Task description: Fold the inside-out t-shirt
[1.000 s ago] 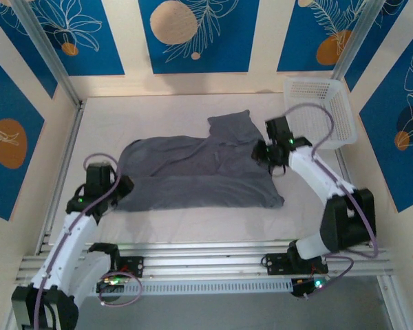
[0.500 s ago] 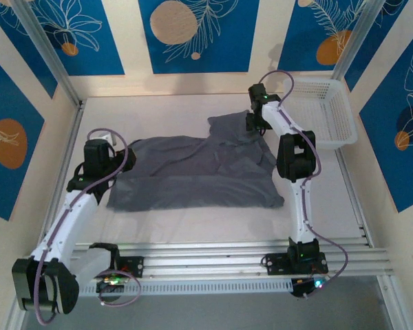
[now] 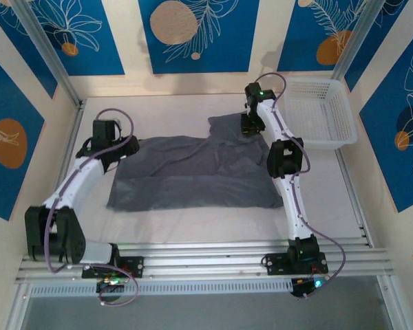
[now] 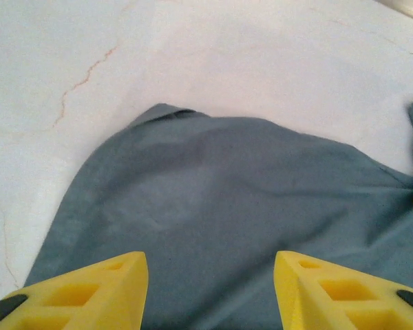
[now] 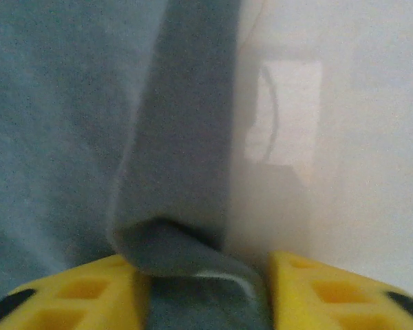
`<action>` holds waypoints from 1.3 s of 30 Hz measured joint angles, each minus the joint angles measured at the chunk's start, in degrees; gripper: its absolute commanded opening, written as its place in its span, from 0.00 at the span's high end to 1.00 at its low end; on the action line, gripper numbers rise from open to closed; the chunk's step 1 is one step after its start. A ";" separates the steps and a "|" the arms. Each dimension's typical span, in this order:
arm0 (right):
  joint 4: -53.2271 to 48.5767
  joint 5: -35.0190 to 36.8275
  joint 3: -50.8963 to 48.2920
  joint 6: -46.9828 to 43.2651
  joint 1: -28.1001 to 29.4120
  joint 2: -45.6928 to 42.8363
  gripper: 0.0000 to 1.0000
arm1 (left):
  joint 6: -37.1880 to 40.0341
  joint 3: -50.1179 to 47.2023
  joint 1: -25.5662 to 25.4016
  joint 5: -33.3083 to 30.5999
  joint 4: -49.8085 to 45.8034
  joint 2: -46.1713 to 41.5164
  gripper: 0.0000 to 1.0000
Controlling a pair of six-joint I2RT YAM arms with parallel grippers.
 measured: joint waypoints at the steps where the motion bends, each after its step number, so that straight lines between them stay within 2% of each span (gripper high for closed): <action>1: -0.87 -0.26 1.20 -0.15 0.00 0.28 0.83 | 0.00 2.21 0.46 0.00 -0.74 2.25 0.49; 3: -2.73 -0.87 2.91 -0.52 -0.09 0.33 0.97 | -0.15 6.69 1.46 0.04 -2.14 7.02 0.49; 4: -3.56 -1.20 3.96 -0.63 -0.13 0.33 1.00 | -0.13 8.90 1.90 0.09 -2.97 9.42 0.49; 13: -6.38 -6.12 5.31 -1.20 -0.17 -4.87 1.00 | 4.00 36.94 2.82 0.52 -13.14 36.63 0.52; 19: -6.91 -8.90 5.31 -1.57 0.37 -10.49 1.00 | 9.09 46.38 2.82 6.10 -18.84 48.28 0.53; 23: -7.15 -9.68 4.66 -1.79 0.57 -10.78 1.00 | 12.59 48.50 2.80 8.87 -22.18 51.71 0.57; 26: -7.89 -9.86 3.76 -1.79 0.61 -10.78 1.00 | 14.16 50.90 2.73 7.28 -24.57 52.96 0.71; 28: -8.04 -9.84 3.67 -1.79 0.61 -10.78 1.00 | 14.49 51.60 2.64 4.59 -25.22 53.33 0.86; 31: -8.07 -9.27 3.67 -1.77 0.61 -10.78 1.00 | 14.88 51.45 2.60 -0.31 -25.53 53.40 1.00; 36: -8.15 -6.40 3.39 -1.66 0.28 -10.78 1.00 | 14.82 48.63 2.67 -6.91 -22.51 51.67 1.00; 39: -8.17 -5.51 2.47 -1.55 -0.35 -10.78 1.00 | 13.79 47.01 3.17 -7.80 -21.40 50.16 1.00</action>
